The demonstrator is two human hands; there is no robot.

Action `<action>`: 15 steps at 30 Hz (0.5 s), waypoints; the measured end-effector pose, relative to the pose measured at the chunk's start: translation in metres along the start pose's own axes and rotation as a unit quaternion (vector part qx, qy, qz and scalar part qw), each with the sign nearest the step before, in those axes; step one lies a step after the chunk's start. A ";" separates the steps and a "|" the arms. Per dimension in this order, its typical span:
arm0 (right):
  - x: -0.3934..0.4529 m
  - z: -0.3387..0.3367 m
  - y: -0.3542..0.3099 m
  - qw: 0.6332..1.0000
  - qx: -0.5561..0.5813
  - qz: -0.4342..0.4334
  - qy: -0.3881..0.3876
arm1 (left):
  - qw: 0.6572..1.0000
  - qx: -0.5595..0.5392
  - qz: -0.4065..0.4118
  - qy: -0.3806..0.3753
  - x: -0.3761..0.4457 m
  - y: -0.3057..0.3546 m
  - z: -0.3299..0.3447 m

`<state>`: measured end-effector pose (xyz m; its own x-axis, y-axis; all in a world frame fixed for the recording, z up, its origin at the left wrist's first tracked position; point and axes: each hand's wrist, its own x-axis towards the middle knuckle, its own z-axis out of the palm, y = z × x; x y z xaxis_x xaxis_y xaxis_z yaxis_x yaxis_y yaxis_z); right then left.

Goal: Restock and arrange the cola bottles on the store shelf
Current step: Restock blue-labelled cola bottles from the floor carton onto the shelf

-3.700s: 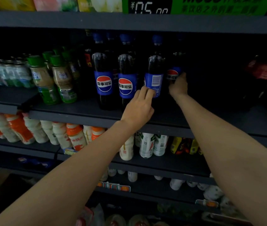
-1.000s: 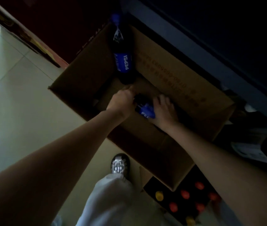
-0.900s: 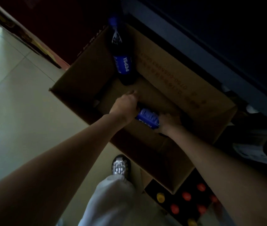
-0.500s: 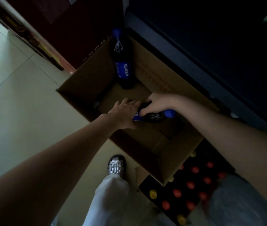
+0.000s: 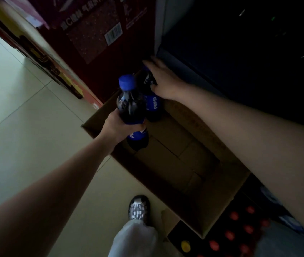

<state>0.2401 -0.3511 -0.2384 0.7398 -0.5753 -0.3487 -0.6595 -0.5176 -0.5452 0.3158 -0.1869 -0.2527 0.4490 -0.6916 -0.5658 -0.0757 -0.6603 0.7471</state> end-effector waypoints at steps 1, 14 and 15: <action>0.010 0.003 -0.002 1.000 -0.015 0.008 0.012 | 1.000 0.000 0.004 -0.003 0.004 0.001 -0.002; -0.061 0.015 0.011 0.995 0.020 0.083 0.054 | 1.000 -0.010 -0.009 -0.002 -0.003 0.026 -0.009; -0.076 0.003 0.006 0.994 0.021 0.085 0.059 | 1.000 -0.011 -0.009 0.001 -0.013 0.035 -0.008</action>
<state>0.1797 -0.3085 -0.2176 0.5958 -0.7234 -0.3489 -0.7659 -0.3810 -0.5179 0.3145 -0.1985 -0.2165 0.4519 -0.6797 -0.5778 -0.0479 -0.6653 0.7451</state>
